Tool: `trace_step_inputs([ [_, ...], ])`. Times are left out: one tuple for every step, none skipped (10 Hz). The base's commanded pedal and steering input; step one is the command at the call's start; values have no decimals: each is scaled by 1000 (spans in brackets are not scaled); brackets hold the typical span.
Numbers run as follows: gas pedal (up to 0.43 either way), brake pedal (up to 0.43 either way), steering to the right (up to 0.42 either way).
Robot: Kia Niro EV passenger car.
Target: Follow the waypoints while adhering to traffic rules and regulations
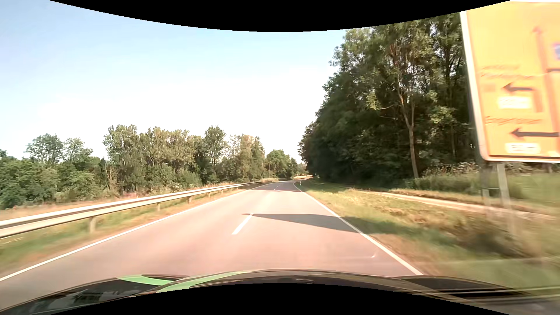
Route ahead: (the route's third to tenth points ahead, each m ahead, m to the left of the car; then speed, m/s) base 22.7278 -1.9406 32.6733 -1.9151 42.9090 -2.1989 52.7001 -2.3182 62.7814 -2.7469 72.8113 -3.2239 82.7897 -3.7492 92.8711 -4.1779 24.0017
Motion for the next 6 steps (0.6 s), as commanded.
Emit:
trace_step_inputs([
  [0, 104, 1],
  [0, 110, 1],
  [0, 122, 1],
  [0, 128, 1],
  [0, 134, 1],
  [0, 134, 2],
])
